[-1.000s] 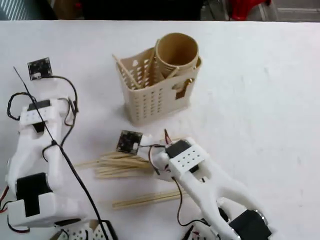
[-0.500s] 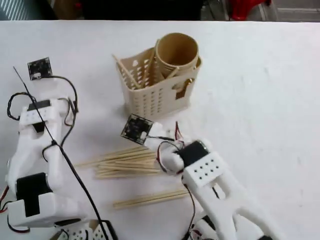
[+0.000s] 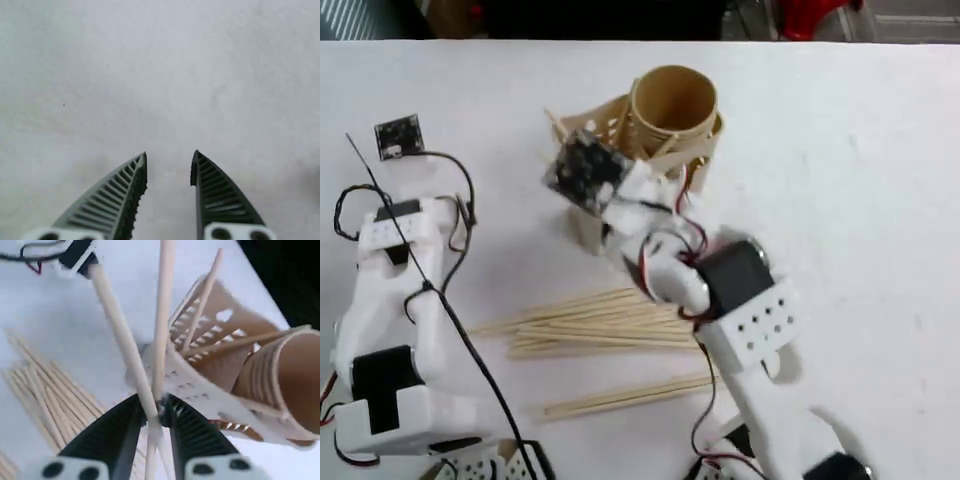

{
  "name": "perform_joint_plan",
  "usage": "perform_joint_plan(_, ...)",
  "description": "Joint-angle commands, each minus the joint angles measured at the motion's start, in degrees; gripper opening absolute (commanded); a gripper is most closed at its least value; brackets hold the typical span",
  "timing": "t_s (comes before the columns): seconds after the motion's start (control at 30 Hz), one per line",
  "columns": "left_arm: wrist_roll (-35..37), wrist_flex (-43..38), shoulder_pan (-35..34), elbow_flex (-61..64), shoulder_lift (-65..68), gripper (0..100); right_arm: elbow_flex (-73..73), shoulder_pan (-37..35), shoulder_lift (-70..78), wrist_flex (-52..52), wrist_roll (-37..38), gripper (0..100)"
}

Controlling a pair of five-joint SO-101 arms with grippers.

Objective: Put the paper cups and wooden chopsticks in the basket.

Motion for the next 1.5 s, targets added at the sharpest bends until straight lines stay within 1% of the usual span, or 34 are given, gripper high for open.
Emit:
perform_joint_plan(0.0,-0.62,-0.79,0.75,-0.44,-0.31,17,-16.79,0.57,6.9,-0.04,-1.93,1.7)
perform_joint_plan(0.17,-0.62,-0.79,0.75,-0.44,-0.31,17,-33.05,0.57,16.31,-3.21,-3.78,1.7)
perform_joint_plan(0.3,-0.62,-0.88,1.1,-0.44,-0.31,17,-40.88,1.19,22.02,-8.22,-8.26,1.7)
perform_joint_plan(0.4,-0.88,-0.62,2.24,-0.44,-0.31,17,-41.14,2.15,24.48,-14.37,-10.55,1.7)
perform_joint_plan(0.5,-0.88,-0.62,2.24,-0.44,-0.31,17,-41.14,2.86,25.98,-17.36,-13.63,1.7)
perform_joint_plan(0.67,-0.88,-0.62,2.24,-0.44,-0.31,17,-41.14,3.03,26.95,-17.89,-15.65,1.7)
perform_joint_plan(1.0,-0.88,-0.53,2.24,-0.35,-0.31,17,-32.35,6.9,28.79,-17.89,-32.53,2.2)
perform_joint_plan(1.17,-0.88,-0.53,2.24,-0.35,-0.31,17,-31.74,6.99,28.79,-17.63,-35.08,2.2)
perform_joint_plan(1.23,-0.88,-0.53,2.24,-0.35,-0.31,17,-31.82,6.99,28.7,-16.84,-35.08,4.4)
perform_joint_plan(1.4,-0.88,-0.53,2.24,-0.35,-0.31,17,-31.65,6.02,27.12,-11.82,-34.55,20.7)
perform_joint_plan(1.47,-0.88,-0.53,2.24,-0.35,-0.31,17,-31.65,5.85,25.71,-9.19,-34.55,24.5)
